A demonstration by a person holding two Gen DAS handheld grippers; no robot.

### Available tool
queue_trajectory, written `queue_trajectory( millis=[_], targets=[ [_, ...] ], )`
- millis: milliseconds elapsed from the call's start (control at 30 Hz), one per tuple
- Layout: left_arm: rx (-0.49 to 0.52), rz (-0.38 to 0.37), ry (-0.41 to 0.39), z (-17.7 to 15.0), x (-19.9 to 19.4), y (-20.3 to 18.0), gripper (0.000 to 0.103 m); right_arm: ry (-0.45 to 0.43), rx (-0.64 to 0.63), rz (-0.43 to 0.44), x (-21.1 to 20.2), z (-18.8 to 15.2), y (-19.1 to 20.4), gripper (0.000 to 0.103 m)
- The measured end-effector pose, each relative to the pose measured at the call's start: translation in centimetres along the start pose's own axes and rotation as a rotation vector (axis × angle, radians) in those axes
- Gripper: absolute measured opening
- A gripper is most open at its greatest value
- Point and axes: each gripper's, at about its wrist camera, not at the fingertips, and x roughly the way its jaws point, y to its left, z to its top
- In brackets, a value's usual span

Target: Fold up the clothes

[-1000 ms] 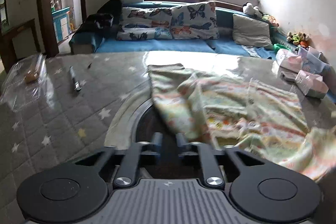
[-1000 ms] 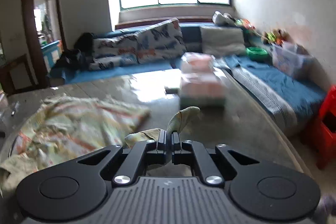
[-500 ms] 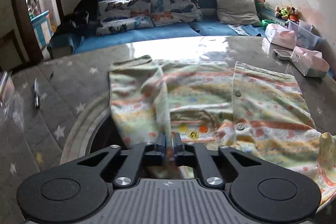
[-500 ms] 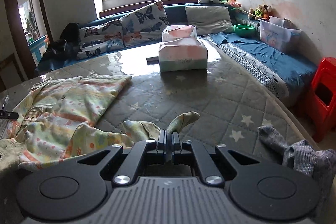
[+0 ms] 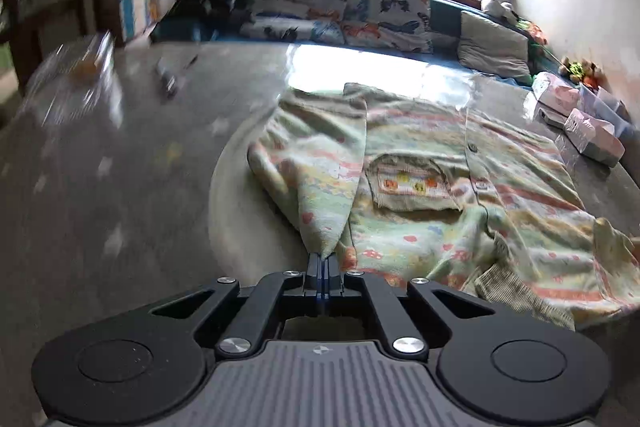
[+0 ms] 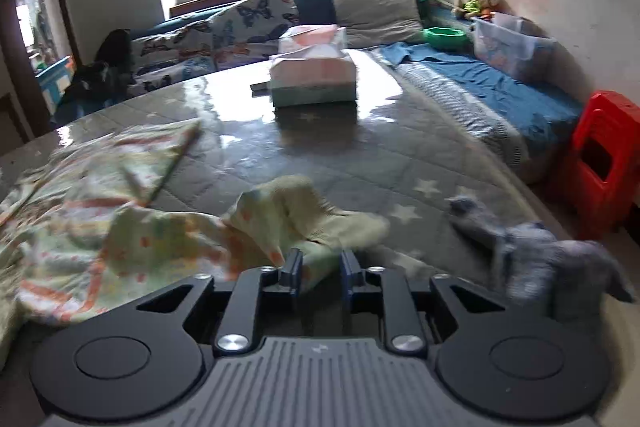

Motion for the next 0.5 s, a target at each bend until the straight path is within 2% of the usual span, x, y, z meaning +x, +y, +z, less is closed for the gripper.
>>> queue_trajectory(
  millis=[100,233,267,300,367,433,500],
  targets=[
    [-0.027,-0.008,0.015,-1.4,-1.0,0.8,0.002,-0.045,0.006,-0.020,-1.3,0.6,-0.5,0.025],
    [-0.018,-0.002,0.001,-1.3,-2.0,0.7,0.009,-0.048,-0.033,0.019,-0.5,1.3,0.9,0.025],
    [-0.014,0.002,-0.006,-1.2,-2.3,0.7,0.014,-0.039,-0.045,0.033,0.1,1.4,1.4,0.025],
    [-0.010,0.007,-0.013,-1.1,-2.5,0.6,0.031,-0.030,-0.052,0.042,0.6,1.5,1.7,0.025],
    [-0.002,0.015,-0.027,-0.9,-3.0,0.5,0.055,-0.001,-0.070,0.055,2.3,1.6,2.6,0.025],
    [0.005,0.023,-0.041,-0.7,-3.5,0.4,0.057,0.021,-0.086,0.056,3.8,1.7,3.2,0.025],
    [0.016,0.023,-0.057,0.3,-3.3,0.2,0.068,0.042,-0.088,0.045,4.9,1.6,3.4,0.025]
  ],
)
